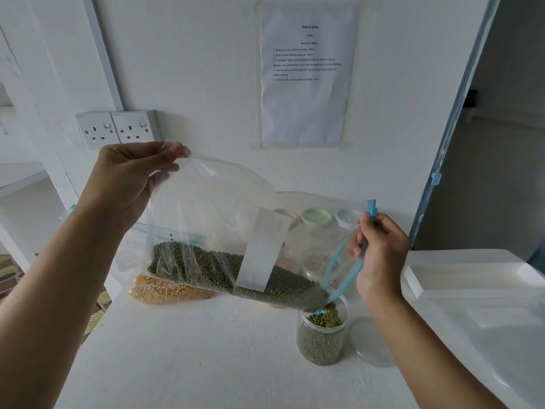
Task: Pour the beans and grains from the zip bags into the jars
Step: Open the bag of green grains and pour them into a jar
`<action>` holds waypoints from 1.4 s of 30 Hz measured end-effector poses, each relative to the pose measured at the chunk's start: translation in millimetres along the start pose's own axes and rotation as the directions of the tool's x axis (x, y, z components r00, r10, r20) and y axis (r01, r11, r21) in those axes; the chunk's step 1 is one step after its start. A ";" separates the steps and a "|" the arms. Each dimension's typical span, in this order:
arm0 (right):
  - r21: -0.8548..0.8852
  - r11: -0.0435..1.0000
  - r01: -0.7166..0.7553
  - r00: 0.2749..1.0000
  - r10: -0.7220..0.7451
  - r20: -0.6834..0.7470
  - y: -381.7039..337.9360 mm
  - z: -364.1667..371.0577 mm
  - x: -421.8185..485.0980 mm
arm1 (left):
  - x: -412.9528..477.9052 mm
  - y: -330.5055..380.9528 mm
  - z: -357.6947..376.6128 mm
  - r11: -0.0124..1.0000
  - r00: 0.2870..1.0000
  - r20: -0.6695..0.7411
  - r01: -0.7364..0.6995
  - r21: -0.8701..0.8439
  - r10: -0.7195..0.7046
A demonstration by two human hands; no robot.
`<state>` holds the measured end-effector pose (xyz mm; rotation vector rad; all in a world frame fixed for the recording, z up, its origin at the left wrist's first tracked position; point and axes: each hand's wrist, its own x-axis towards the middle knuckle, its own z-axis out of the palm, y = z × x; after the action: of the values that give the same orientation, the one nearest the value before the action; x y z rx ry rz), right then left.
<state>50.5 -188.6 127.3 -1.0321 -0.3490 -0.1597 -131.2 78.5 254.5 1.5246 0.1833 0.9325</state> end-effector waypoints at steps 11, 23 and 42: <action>-0.013 1.000 0.010 1.000 -0.010 0.009 -3.0 3.0 -1.9 | -0.3 0.1 -1.7 1.000 1.000 -0.007 0.011 -0.011 -0.012; -0.023 1.000 0.016 1.000 -0.016 0.003 -4.0 2.1 -3.3 | 0.1 -1.1 -1.9 1.000 1.000 -0.009 0.029 -0.005 -0.029; -0.032 0.999 0.010 1.000 -0.010 -0.011 -0.4 8.0 -4.5 | 0.6 -0.6 -1.0 1.000 1.000 0.011 0.014 -0.020 -0.014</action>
<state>44.5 -182.1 129.7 -1.0604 -0.3431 -0.1803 -131.3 79.8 254.1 1.5075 0.1760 0.9127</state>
